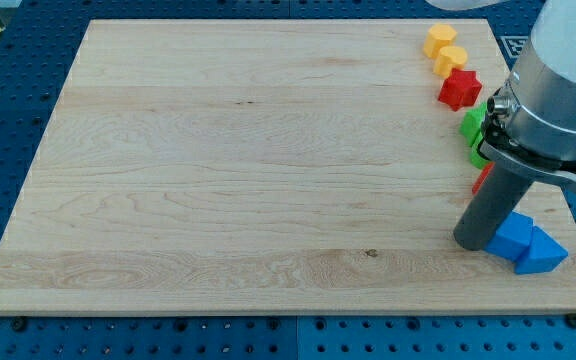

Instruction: Slightly nudge all the blocks

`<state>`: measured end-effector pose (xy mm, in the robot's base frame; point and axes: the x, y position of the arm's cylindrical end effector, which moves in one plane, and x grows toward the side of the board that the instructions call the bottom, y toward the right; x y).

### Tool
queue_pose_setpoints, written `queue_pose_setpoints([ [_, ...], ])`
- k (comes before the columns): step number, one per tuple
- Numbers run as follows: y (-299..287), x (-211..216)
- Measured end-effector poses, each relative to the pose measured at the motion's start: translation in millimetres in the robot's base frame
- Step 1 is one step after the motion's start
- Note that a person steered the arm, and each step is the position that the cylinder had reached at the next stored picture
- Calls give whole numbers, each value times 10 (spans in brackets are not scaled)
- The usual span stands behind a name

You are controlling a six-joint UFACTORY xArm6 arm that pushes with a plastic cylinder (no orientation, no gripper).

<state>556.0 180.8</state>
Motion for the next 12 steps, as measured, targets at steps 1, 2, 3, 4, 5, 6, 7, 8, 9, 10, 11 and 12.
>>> queue_pose_setpoints([
  [1,5,-80],
  [2,-51,-114],
  [3,-223,66],
  [4,-217,257],
  [5,-74,259],
  [6,78,259],
  [7,153,253],
  [8,166,198],
  [9,172,111],
  [10,172,91],
  [11,172,-52],
  [12,172,-183],
])
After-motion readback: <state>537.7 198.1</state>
